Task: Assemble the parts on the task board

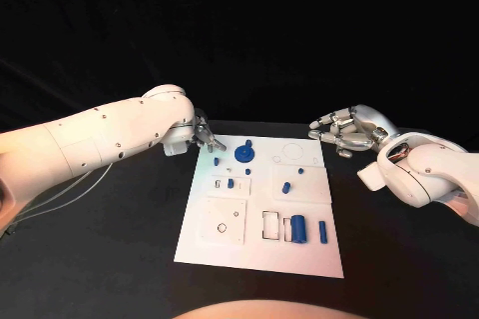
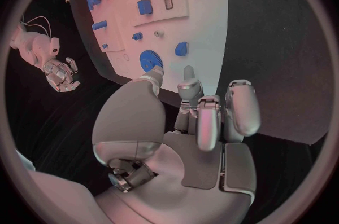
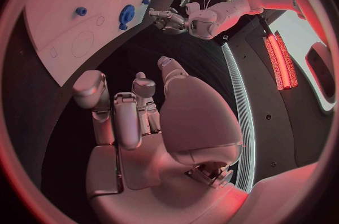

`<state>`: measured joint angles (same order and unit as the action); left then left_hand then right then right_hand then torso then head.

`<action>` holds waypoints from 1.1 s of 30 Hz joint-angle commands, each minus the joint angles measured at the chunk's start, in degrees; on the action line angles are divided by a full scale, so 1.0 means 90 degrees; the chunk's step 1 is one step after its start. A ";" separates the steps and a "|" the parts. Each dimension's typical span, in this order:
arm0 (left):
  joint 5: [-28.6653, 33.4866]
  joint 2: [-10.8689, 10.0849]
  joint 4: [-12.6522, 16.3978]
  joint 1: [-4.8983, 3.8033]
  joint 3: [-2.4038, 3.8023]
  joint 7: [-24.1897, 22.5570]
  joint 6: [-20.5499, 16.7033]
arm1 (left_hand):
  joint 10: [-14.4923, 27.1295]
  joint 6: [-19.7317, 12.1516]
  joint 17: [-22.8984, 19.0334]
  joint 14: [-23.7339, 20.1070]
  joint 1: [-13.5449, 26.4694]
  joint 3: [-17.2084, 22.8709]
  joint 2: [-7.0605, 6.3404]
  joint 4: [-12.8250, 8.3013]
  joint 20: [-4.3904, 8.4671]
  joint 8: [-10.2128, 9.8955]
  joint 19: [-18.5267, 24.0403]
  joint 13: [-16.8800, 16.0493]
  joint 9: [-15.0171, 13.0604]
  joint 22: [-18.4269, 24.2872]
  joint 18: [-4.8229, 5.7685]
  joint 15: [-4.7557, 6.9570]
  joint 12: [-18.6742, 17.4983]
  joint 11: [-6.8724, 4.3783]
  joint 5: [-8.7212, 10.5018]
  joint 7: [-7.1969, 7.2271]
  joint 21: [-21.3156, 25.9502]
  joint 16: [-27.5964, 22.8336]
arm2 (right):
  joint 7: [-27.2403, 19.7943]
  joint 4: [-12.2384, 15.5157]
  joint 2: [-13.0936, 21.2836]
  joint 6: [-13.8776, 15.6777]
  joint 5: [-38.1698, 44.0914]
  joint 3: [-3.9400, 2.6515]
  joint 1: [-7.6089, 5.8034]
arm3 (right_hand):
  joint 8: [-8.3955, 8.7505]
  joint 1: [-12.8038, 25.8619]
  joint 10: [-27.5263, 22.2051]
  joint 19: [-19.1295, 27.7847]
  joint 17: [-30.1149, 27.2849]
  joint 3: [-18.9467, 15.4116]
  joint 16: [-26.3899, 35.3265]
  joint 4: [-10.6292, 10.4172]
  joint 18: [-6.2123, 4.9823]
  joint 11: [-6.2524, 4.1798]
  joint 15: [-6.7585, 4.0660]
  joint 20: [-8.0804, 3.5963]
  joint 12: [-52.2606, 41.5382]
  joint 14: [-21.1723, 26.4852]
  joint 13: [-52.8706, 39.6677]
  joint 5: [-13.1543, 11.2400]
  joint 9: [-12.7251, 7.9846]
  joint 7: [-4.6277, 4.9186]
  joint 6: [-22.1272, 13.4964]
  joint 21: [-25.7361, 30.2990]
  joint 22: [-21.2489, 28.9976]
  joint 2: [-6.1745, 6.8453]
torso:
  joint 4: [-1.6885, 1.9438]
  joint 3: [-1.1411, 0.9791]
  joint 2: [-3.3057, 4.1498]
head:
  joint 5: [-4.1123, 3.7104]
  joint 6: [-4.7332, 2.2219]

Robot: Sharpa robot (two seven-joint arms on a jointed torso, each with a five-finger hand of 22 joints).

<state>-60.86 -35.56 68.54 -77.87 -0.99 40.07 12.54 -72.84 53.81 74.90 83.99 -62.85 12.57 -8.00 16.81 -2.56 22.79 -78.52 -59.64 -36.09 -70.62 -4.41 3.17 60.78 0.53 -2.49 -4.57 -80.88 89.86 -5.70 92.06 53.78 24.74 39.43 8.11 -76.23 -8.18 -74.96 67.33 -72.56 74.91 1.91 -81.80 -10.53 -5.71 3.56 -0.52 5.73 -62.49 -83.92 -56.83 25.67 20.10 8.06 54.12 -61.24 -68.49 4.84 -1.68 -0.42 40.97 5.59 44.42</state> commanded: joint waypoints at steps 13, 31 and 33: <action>-0.0059 0.0188 -0.0296 0.0120 -0.0022 0.0007 0.0268 | 0.0033 0.0038 0.1677 0.0668 0.0019 -0.0046 0.0046 0.0000 -0.0023 -0.0051 0.0024 0.0008 0.0037 0.0004 0.0018 -0.0029 -0.0026 0.0001 -0.0034 -0.0015 0.0024 0.0015 | 0.0014 0.0030 -0.0001 0.0008 0.0132 0.0000 0.0004 | 0.0000 -0.0013 0.0005 -0.0024 0.0129 -0.0003 0.0046 -0.0023 -0.0118 -0.0041 -0.0033 -0.0030 -0.0025 -0.0218 0.0016 0.0038 0.0009 -0.0010 0.0022 0.0047 0.0002 -0.0039 | -0.0005 -0.0002 -0.0005 | -0.0001 0.0042; -0.0048 0.0161 -0.0220 0.0127 -0.0024 0.0039 0.0524 | 0.0018 0.0176 0.1677 0.0668 -0.0091 -0.0044 0.0175 -0.0013 -0.0031 -0.0025 0.0017 -0.0022 0.0094 -0.0014 0.0019 -0.0020 0.0017 -0.0019 -0.0034 0.0016 0.0020 0.0015 | 0.0020 0.0008 -0.0032 0.0008 0.0134 0.0000 0.0004 | -0.0002 -0.0050 0.0006 -0.0028 0.0138 0.0004 0.0041 -0.0010 -0.0118 -0.0043 -0.0036 -0.0033 -0.0030 -0.0222 0.0018 0.0045 0.0012 -0.0011 0.0023 0.0051 0.0001 -0.0060 | -0.0005 -0.0001 -0.0011 | -0.0008 0.0050; -0.0047 0.0163 -0.0212 0.0127 -0.0024 0.0035 0.0540 | 0.0018 0.0178 0.1677 0.0668 -0.0092 -0.0045 0.0176 -0.0013 -0.0031 -0.0024 0.0017 -0.0022 0.0095 -0.0016 0.0020 -0.0020 0.0017 -0.0019 -0.0034 0.0017 0.0019 0.0015 | 0.0019 0.0008 -0.0034 0.0005 0.0134 0.0000 0.0004 | -0.0002 -0.0056 0.0009 -0.0031 0.0143 0.0006 0.0038 -0.0009 -0.0117 -0.0043 -0.0036 -0.0033 -0.0035 -0.0224 0.0014 0.0046 0.0013 -0.0010 0.0023 0.0048 -0.0002 -0.0063 | -0.0003 -0.0001 -0.0011 | -0.0012 0.0052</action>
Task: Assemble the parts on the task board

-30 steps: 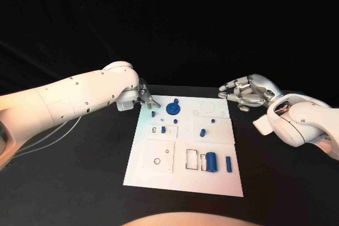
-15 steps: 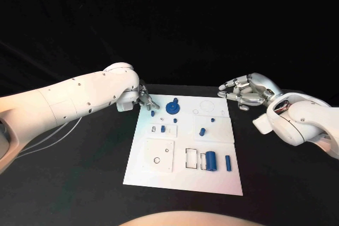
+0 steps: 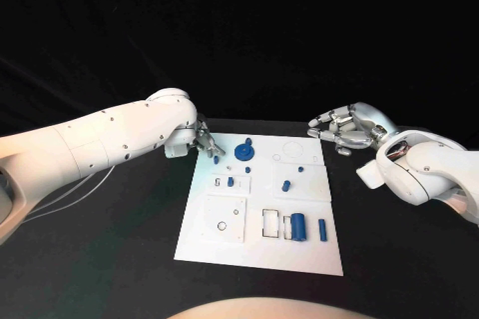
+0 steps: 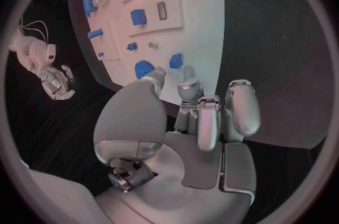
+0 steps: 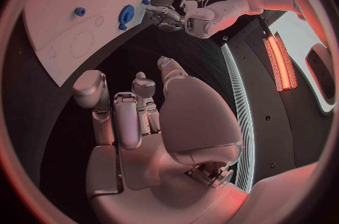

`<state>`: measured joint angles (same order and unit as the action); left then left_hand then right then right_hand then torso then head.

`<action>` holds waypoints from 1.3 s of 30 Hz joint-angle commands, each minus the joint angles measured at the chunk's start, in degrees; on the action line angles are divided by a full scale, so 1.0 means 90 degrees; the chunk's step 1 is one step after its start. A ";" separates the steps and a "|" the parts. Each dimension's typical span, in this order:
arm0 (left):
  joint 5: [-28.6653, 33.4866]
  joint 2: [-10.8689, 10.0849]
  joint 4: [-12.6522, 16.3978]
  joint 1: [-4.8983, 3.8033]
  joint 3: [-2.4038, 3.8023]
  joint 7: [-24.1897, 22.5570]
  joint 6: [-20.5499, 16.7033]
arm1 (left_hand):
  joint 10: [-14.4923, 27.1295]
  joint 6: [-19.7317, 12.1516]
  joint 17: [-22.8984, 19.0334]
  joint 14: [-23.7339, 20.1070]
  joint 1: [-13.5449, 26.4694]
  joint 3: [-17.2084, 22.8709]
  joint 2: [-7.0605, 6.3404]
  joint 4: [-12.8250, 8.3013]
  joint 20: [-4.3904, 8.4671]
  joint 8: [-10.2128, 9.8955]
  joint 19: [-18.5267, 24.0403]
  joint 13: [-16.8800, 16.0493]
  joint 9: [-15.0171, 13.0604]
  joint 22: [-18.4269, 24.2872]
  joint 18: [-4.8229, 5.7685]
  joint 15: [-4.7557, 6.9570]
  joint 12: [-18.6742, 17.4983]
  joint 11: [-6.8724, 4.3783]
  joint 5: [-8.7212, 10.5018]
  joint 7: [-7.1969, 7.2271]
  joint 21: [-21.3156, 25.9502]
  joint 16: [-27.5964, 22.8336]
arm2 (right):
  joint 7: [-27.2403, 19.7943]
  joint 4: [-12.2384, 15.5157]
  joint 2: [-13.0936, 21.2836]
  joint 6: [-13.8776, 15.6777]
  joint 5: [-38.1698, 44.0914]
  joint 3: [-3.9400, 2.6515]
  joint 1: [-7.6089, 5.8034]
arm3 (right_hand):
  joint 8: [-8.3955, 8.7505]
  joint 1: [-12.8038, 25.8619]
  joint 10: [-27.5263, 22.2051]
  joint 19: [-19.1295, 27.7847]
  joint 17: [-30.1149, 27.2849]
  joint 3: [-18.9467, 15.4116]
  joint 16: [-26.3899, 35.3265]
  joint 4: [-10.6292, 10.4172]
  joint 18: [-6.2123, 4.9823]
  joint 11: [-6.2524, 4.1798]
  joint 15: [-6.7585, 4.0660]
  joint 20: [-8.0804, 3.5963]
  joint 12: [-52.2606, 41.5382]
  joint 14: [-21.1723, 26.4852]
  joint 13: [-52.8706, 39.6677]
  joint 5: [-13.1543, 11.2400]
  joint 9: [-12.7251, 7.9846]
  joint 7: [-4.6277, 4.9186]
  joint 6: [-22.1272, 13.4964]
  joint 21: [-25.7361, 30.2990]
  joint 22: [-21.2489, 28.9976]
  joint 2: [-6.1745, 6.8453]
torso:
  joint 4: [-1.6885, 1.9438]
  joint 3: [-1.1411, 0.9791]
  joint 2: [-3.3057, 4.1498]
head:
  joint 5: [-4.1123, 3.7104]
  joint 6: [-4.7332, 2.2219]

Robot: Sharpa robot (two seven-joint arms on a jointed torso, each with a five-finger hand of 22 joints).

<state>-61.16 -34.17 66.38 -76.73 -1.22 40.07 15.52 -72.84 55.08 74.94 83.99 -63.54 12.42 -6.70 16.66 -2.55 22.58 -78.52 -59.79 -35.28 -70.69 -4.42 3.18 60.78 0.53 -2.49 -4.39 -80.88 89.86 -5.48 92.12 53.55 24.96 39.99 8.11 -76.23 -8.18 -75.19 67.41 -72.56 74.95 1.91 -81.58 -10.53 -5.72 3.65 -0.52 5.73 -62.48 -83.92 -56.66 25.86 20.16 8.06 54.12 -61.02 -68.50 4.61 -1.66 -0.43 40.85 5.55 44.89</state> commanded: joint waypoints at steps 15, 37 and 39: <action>0.0035 0.0013 0.0072 0.0004 0.0001 0.0032 0.0280 | 0.0015 0.0077 0.1673 0.0668 -0.0095 -0.0014 0.0076 -0.0002 -0.0027 0.0015 0.0011 -0.0009 0.0025 -0.0020 0.0022 -0.0010 0.0026 -0.0033 -0.0034 0.0010 0.0015 0.0016 | -0.0007 -0.0013 -0.0023 -0.0033 0.0073 0.0000 0.0004 | -0.0004 -0.0036 0.0006 -0.0036 0.0140 0.0008 0.0013 -0.0010 -0.0116 -0.0053 -0.0036 -0.0034 -0.0043 -0.0225 -0.0010 0.0025 0.0008 -0.0010 0.0025 0.0019 -0.0006 -0.0049 | -0.0004 -0.0003 0.0004 | -0.0001 0.0021; 0.0283 0.0012 0.0063 0.0008 0.0001 0.0009 0.0221 | 0.0032 0.0064 0.1673 0.0668 -0.0818 0.0414 0.0616 -0.0128 -0.0008 0.0000 0.0003 0.0016 0.0131 -0.0041 0.0025 0.0023 0.0015 -0.0074 -0.0036 0.0045 0.0010 0.0016 | -0.0007 -0.0021 -0.0038 -0.0039 0.0073 0.0000 0.0005 | -0.0006 -0.0043 0.0016 -0.0037 0.0149 0.0009 0.0008 -0.0012 -0.0116 -0.0053 -0.0037 -0.0035 -0.0054 -0.0229 -0.0018 0.0028 0.0010 -0.0010 0.0026 0.0023 -0.0005 -0.0062 | -0.0002 -0.0002 0.0003 | 0.0019 0.0036; 0.0362 0.0011 0.0059 0.0008 0.0001 0.0000 0.0216 | 0.0043 0.0047 0.1673 0.0668 -0.1000 0.0546 0.0685 -0.0202 -0.0002 0.0001 0.0003 0.0026 0.0139 -0.0043 0.0025 0.0033 0.0003 -0.0085 -0.0037 0.0056 0.0010 0.0016 | -0.0004 -0.0022 -0.0038 -0.0040 0.0073 0.0000 0.0005 | -0.0006 -0.0043 0.0016 -0.0037 0.0149 0.0009 0.0008 -0.0012 -0.0116 -0.0053 -0.0037 -0.0035 -0.0054 -0.0229 -0.0018 0.0028 0.0010 -0.0010 0.0026 0.0023 -0.0005 -0.0062 | -0.0004 -0.0002 0.0002 | 0.0020 0.0041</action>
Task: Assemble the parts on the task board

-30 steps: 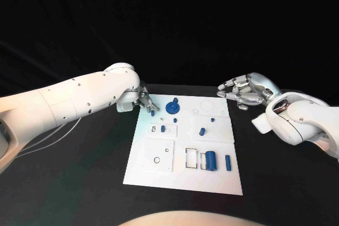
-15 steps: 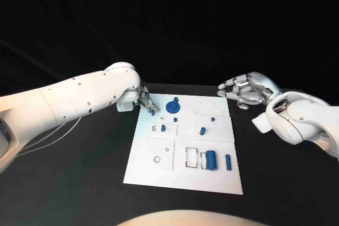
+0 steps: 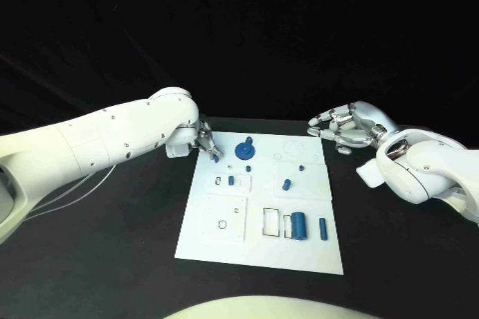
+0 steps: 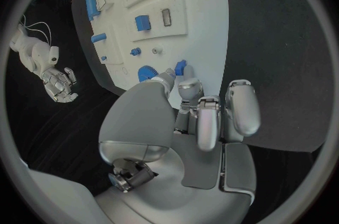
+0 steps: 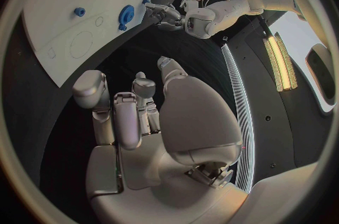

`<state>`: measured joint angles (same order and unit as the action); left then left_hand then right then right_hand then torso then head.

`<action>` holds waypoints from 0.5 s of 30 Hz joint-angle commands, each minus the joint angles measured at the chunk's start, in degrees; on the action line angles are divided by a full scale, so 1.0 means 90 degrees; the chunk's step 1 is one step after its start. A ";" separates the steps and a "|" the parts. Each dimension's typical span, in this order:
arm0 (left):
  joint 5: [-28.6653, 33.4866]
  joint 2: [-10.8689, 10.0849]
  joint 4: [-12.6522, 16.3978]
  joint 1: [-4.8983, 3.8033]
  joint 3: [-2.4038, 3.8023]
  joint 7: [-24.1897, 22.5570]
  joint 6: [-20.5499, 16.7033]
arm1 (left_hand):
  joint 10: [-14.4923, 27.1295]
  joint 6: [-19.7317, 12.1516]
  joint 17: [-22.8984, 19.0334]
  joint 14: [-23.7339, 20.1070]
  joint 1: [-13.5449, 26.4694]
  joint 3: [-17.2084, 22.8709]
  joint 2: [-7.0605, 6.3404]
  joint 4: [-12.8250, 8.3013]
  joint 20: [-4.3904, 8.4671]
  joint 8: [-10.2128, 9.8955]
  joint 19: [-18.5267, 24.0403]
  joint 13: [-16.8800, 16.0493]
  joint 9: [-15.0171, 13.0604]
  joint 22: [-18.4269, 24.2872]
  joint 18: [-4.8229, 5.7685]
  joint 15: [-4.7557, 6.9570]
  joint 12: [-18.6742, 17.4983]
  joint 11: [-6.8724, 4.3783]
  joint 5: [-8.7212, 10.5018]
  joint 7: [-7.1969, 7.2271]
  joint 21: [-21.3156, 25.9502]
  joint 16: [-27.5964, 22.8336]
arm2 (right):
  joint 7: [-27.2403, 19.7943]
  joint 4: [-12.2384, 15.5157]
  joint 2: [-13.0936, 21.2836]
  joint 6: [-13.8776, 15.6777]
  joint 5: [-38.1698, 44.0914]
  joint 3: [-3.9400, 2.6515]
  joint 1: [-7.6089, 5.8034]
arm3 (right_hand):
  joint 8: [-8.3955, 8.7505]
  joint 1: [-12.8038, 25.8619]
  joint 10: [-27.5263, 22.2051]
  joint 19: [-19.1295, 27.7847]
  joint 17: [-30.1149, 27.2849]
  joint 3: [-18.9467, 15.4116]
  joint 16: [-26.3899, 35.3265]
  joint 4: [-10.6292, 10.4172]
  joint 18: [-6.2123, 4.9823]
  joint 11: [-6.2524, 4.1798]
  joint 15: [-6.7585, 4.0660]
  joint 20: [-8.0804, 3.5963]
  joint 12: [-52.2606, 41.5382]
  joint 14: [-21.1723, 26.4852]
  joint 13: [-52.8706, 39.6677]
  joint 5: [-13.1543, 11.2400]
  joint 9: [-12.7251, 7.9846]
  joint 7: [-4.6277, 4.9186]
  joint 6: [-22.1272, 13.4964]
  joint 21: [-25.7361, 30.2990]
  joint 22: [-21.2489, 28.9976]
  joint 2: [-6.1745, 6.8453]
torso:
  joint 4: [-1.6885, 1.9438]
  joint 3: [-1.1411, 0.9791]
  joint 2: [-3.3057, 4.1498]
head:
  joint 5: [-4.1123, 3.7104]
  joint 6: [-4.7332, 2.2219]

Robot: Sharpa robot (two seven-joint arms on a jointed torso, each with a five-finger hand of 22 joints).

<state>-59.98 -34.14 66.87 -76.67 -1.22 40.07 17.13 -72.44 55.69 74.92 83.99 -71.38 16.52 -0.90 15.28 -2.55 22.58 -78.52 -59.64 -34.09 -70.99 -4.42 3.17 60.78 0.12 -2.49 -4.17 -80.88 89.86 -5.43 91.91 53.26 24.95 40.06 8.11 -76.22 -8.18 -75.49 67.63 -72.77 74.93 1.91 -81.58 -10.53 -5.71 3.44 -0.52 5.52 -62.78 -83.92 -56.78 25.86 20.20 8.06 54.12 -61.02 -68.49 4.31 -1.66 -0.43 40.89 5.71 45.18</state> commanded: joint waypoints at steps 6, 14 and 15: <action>0.0570 -0.0002 -0.0016 0.0002 0.0002 -0.0067 0.0123 | 0.0097 -0.0108 0.1676 0.0668 -0.0742 0.0761 0.0087 -0.0386 0.0017 0.0023 0.0040 0.0119 0.0015 0.0035 0.0016 0.0050 -0.0135 -0.0044 -0.0041 0.0028 0.0040 0.0016 | -0.0004 -0.0009 -0.0008 -0.0038 0.0064 0.0000 0.0004 | -0.0006 -0.0010 -0.0011 -0.0011 0.0149 0.0009 0.0009 -0.0012 -0.0117 -0.0030 -0.0037 -0.0011 -0.0019 -0.0228 -0.0001 0.0029 0.0006 -0.0009 0.0026 0.0028 -0.0003 -0.0030 | -0.0006 -0.0001 -0.0002 | 0.0015 0.0022; 0.0978 -0.0094 0.0013 0.0006 0.0001 -0.0110 0.0115 | 0.0118 -0.0188 0.1676 0.0668 -0.0819 0.1592 -0.0155 -0.0566 -0.0014 0.0183 0.0068 0.0282 -0.0066 0.0049 0.0012 0.0008 -0.0287 -0.0002 -0.0037 -0.0022 0.0059 0.0016 | 0.0000 -0.0050 -0.0017 -0.0035 0.0064 0.0000 0.0005 | -0.0006 -0.0011 -0.0013 -0.0009 0.0146 0.0009 0.0011 -0.0013 -0.0118 -0.0030 -0.0037 -0.0012 -0.0016 -0.0228 0.0003 0.0030 0.0006 -0.0009 0.0026 0.0032 0.0000 -0.0032 | -0.0003 -0.0001 -0.0008 | 0.0023 0.0015; 0.1012 -0.0122 0.0038 0.0008 0.0001 -0.0109 0.0096 | 0.0113 -0.0194 0.1676 0.0668 -0.0798 0.1653 -0.0181 -0.0571 -0.0016 0.0201 0.0069 0.0288 -0.0075 0.0049 0.0011 0.0007 -0.0290 -0.0003 -0.0036 -0.0024 0.0059 0.0016 | 0.0000 -0.0052 -0.0016 -0.0036 0.0064 0.0000 0.0005 | -0.0006 -0.0011 -0.0013 -0.0009 0.0146 0.0009 0.0011 -0.0013 -0.0118 -0.0030 -0.0037 -0.0012 -0.0016 -0.0228 0.0003 0.0030 0.0006 -0.0009 0.0026 0.0032 0.0000 -0.0032 | -0.0003 -0.0003 -0.0004 | 0.0024 0.0010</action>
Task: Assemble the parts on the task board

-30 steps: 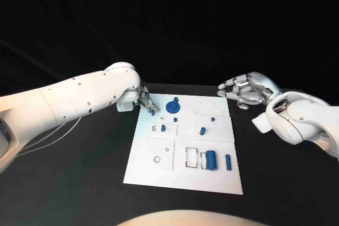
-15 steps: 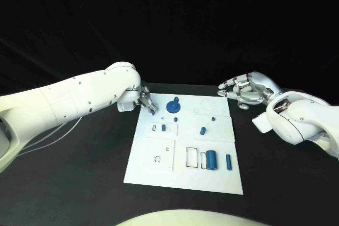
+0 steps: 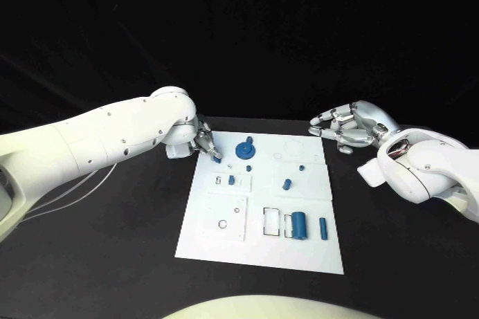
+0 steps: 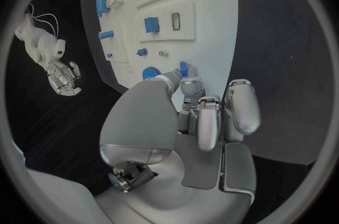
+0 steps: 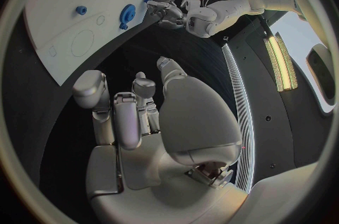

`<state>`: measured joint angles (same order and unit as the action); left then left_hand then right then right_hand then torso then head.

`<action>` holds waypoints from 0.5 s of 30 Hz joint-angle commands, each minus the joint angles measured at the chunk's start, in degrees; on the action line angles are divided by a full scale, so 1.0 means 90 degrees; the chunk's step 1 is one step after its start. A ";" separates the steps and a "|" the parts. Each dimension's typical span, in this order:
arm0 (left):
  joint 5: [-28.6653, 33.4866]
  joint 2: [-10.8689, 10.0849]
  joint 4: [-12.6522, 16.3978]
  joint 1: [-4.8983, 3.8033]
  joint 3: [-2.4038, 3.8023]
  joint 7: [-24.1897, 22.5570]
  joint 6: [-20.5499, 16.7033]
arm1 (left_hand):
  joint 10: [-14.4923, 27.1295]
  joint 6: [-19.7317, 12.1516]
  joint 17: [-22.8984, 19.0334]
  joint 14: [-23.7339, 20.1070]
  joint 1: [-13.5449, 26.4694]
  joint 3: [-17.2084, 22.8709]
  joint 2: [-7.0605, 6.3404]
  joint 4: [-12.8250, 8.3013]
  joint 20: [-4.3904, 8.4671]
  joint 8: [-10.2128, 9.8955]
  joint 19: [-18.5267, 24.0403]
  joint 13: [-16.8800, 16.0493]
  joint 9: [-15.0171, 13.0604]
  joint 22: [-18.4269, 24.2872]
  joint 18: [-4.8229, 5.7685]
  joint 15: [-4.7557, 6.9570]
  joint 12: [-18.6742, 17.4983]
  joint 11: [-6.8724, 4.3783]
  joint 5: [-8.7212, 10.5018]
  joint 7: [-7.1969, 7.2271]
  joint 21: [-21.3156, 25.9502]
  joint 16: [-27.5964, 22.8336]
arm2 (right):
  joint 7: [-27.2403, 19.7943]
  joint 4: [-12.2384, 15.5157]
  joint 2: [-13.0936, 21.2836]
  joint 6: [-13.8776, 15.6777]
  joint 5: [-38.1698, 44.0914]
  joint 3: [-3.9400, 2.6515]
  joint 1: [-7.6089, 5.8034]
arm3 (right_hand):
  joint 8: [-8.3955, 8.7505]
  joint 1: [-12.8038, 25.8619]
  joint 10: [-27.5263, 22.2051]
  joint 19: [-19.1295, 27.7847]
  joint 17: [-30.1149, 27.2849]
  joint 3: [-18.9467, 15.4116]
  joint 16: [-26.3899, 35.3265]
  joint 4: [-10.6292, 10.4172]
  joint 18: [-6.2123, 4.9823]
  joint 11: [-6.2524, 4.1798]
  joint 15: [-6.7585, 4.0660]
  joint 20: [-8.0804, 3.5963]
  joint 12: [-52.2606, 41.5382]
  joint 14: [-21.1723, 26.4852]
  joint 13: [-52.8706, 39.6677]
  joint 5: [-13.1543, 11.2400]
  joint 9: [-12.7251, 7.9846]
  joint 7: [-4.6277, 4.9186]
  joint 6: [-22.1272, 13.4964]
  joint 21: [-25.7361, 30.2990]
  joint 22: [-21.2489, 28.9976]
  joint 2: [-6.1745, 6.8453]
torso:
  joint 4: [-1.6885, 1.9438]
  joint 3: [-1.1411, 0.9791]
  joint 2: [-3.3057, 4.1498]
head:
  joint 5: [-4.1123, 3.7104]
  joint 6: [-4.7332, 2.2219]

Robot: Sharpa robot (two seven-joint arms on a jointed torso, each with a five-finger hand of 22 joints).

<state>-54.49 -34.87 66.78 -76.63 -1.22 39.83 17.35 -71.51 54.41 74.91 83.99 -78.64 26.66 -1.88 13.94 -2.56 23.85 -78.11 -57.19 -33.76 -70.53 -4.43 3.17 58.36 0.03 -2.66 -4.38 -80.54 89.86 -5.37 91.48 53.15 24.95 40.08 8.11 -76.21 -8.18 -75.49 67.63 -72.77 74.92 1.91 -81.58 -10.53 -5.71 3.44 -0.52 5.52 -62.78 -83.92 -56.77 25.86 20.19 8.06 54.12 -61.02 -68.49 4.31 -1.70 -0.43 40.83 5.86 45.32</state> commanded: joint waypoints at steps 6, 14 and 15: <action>0.0733 -0.0299 0.0306 0.0011 0.0002 -0.0175 -0.0076 | -0.0029 -0.0067 0.1676 0.0668 0.0061 0.0851 -0.0221 -0.0519 -0.0017 0.0159 0.0016 0.0026 -0.0160 -0.0020 0.0013 0.0015 -0.0015 -0.0002 -0.0017 0.0008 0.0014 0.0016 | -0.0007 -0.0011 0.0000 -0.0031 0.0069 0.0000 0.0006 | -0.0005 -0.0012 -0.0016 -0.0005 0.0137 0.0008 0.0017 -0.0015 -0.0120 -0.0030 -0.0037 -0.0012 -0.0013 -0.0225 0.0009 0.0035 0.0007 -0.0008 0.0024 0.0043 0.0007 -0.0037 | 0.0010 -0.0003 -0.0003 | 0.0028 -0.0032; 0.0990 -0.0813 0.0990 0.0008 0.0015 -0.0406 -0.0461 | -0.0141 -0.0051 0.1676 0.0668 0.0137 0.1352 -0.0484 -0.0710 -0.0001 0.0313 -0.0059 -0.0001 -0.0231 -0.0137 0.0036 0.0035 0.0043 -0.0024 -0.0016 0.0024 -0.0049 0.0016 | -0.0007 -0.0010 0.0012 -0.0015 0.0077 0.0000 0.0007 | -0.0005 -0.0006 -0.0017 -0.0005 0.0135 0.0006 0.0019 -0.0024 -0.0120 -0.0028 -0.0037 -0.0012 -0.0013 -0.0225 0.0012 0.0038 0.0008 -0.0007 0.0022 0.0045 0.0007 -0.0046 | 0.0005 -0.0002 -0.0004 | 0.0060 -0.0022; 0.0990 -0.0878 0.1093 0.0007 0.0017 -0.0439 -0.0508 | -0.0155 -0.0046 0.1676 0.0668 0.0147 0.1392 -0.0510 -0.0726 0.0000 0.0328 -0.0069 -0.0007 -0.0238 -0.0153 0.0039 0.0038 0.0052 -0.0027 -0.0017 0.0027 -0.0058 0.0016 | -0.0008 -0.0010 0.0013 -0.0014 0.0077 0.0000 0.0007 | -0.0005 -0.0006 -0.0017 -0.0005 0.0135 0.0006 0.0019 -0.0024 -0.0120 -0.0028 -0.0037 -0.0012 -0.0013 -0.0225 0.0012 0.0038 0.0008 -0.0007 0.0022 0.0045 0.0007 -0.0046 | 0.0005 -0.0003 -0.0002 | 0.0064 -0.0024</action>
<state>-48.07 -42.52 75.66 -76.54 -1.14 38.19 15.32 -72.56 54.02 74.91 83.99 -77.15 31.77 -6.07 14.72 -2.54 26.68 -78.42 -57.23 -34.71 -71.88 -4.43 3.17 58.59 -0.19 -2.66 -4.38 -80.92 89.86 -5.34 91.38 53.26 24.97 40.12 8.11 -76.19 -8.18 -75.49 67.63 -72.77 74.91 1.91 -81.58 -10.53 -5.71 3.44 -0.52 5.52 -62.77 -83.92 -56.76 25.86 20.18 8.06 54.12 -61.02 -68.49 4.31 -1.61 -0.46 40.81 6.32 45.10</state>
